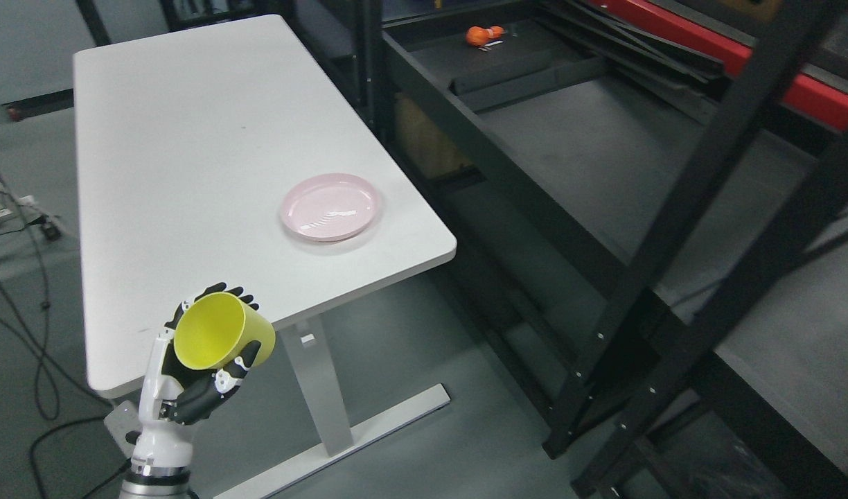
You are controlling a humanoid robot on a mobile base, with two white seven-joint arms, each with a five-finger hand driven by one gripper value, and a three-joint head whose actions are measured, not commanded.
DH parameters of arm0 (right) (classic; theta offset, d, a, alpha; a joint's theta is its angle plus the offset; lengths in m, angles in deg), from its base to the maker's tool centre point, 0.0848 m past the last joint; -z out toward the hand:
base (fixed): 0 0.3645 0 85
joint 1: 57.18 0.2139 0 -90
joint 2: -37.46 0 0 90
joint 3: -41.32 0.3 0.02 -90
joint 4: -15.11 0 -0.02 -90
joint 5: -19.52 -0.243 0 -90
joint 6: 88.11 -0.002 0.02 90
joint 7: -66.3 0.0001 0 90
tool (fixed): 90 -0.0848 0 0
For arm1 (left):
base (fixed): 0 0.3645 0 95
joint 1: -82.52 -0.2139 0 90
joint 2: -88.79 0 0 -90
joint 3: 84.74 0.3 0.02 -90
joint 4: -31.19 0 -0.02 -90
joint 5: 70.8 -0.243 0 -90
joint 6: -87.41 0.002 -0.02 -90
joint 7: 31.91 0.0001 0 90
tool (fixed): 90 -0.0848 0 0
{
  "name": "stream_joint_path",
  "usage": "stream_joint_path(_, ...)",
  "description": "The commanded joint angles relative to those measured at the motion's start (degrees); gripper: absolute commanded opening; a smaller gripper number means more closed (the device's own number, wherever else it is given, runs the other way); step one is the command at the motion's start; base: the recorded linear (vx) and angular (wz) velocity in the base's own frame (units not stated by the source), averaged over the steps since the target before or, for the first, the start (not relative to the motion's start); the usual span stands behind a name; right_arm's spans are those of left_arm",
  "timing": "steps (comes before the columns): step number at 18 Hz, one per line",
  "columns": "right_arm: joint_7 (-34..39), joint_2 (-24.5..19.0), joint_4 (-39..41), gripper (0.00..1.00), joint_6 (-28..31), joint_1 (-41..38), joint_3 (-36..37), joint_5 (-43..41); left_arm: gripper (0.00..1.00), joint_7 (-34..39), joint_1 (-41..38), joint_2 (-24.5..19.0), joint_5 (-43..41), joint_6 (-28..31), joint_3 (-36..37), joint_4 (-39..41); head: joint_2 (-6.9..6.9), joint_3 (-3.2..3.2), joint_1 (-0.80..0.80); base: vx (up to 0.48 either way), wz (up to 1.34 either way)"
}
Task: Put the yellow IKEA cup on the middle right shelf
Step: 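Hold the cup in the left hand while turning toward the shelves, then raise the cup with the left hand up to the upper shelf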
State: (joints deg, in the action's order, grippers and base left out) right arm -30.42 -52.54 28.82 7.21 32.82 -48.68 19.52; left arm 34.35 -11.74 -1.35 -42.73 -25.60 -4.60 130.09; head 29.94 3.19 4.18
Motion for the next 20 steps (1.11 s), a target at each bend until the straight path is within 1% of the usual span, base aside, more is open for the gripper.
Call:
stream_joint_path(1, 0.04, 1.0, 0.0, 0.99, 0.05, -0.78, -0.97, -1.41, 0.0, 0.01, -1.19, -0.86, 0.06, -1.42, -0.25, 0.33, 0.0, 0.0, 0.0, -0.276, -0.89)
stream_joint_path(8, 0.04, 1.0, 0.0, 0.99, 0.05, -0.78, -0.97, -1.41, 0.0, 1.42, -1.72, -0.86, -0.03, -2.39, 0.19, 0.33, 0.0, 0.0, 0.0, -0.234, -1.01)
stream_joint_path(12, 0.04, 1.0, 0.0, 0.99, 0.05, -0.78, -0.97, -1.41, 0.0, 1.51, -1.81, -0.92, 0.06, -2.74, 1.95, -0.37, 0.0, 0.0, 0.0, -0.174, -1.07)
stream_joint_path(16, 0.04, 1.0, 0.0, 0.99, 0.05, -0.78, -0.97, -1.41, 0.0, 1.42, -4.0, -1.53, 0.14, -4.94, 1.86, -1.78, -0.02, 0.0, 0.0, -0.136, -0.89)
stream_joint_path(18, 0.04, 1.0, 0.0, 0.99, 0.05, -0.78, -0.97, -1.41, 0.0, 1.33, -5.67, -2.23, 0.41, -7.31, 2.12, -1.78, -0.02, 0.0, 0.0, -0.1, -0.75)
stream_joint_path(20, 0.04, 1.0, 0.0, 0.99, 0.05, -0.78, -1.05, -1.41, 0.0, 1.24, -5.76, -2.23, 0.49, -8.45, 2.04, -1.78, -0.02, 0.0, 0.0, -0.043, -0.61)
